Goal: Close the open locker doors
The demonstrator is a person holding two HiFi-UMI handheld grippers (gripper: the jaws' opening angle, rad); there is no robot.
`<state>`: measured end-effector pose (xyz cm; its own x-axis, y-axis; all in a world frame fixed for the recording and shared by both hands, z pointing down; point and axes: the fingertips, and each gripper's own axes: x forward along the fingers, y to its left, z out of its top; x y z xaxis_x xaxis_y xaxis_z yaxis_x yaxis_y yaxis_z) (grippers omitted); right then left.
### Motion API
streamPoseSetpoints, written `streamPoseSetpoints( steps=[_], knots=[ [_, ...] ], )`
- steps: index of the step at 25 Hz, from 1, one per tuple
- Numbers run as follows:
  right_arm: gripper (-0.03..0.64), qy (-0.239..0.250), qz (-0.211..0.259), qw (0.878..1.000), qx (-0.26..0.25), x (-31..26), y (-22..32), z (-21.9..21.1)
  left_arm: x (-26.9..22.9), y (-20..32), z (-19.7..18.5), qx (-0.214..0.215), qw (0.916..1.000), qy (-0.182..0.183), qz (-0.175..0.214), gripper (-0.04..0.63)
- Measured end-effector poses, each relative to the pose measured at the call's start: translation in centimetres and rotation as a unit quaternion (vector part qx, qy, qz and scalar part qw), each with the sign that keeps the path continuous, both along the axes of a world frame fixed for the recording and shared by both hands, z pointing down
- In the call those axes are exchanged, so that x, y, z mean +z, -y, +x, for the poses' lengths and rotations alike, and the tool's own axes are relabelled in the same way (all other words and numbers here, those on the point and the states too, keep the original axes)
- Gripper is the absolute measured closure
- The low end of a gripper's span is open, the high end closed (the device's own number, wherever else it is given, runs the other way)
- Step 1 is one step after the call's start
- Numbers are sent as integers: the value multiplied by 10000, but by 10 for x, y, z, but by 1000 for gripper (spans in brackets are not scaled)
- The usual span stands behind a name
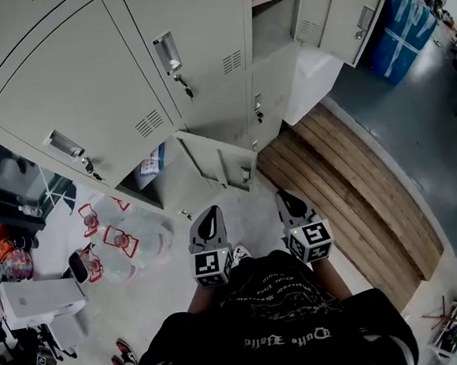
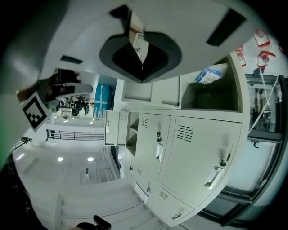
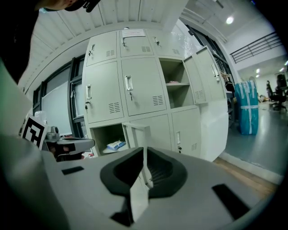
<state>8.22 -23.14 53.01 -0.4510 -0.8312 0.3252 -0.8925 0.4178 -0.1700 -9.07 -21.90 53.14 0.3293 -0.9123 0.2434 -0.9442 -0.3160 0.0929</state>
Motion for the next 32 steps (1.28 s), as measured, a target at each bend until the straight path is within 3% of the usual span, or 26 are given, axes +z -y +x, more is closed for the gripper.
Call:
streamPoseSetpoints(
  steps=[2,4,14,22,24,26,32],
  knots=[
    [592,10,-2,9999,-143,-1,11,-8,2,7,-7,-21,10000,-27,-32,588],
    [509,-24,-7,9992,-391,0,21,-15,6,10,-15,-102,9999,-70,-80,588],
    [456,-418,-214,9893,-1384,5,80,-26,14,15,-38,-822,9962,-160,-249,588],
    [456,-1004,-362,9606,-2567,19,109,-48,10,24,-43,-1560,9874,-96,-260,588],
    [457,-1024,-367,9533,-2819,21,111,-51,10,24,-44,-1757,9841,-85,-263,588],
    [513,-1022,-341,9453,-3080,21,109,-55,11,23,-46,-1951,9804,-50,-249,588],
    [517,-1075,-304,9244,-3647,19,96,-63,13,16,-52,-2477,9682,10,-348,588]
  ],
)
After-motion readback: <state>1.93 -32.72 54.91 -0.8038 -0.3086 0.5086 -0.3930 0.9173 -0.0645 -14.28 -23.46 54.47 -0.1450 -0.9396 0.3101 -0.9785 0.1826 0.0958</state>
